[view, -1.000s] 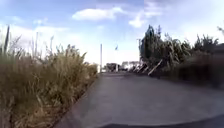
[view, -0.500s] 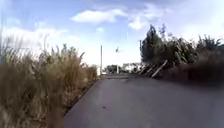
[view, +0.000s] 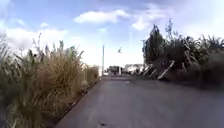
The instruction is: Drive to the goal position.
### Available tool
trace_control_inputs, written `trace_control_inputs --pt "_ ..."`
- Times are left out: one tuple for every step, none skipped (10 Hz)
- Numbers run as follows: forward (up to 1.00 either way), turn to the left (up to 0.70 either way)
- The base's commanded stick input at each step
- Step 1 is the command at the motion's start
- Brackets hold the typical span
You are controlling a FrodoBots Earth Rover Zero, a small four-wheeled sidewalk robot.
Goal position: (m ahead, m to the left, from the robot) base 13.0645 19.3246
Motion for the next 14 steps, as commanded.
trace_control_inputs --pt "1.0 0.0" --pt "1.0 0.0" --pt "1.0 0.0" --pt "1.0 0.0" --pt "1.0 0.0" --pt "1.0 0.0" --pt "1.0 0.0" --pt "1.0 0.0" --pt "1.0 0.0" --pt "1.0 0.0" --pt "1.0 0.0" --pt "1.0 0.0" --pt "1.0 0.0" --pt "1.0 0.0"
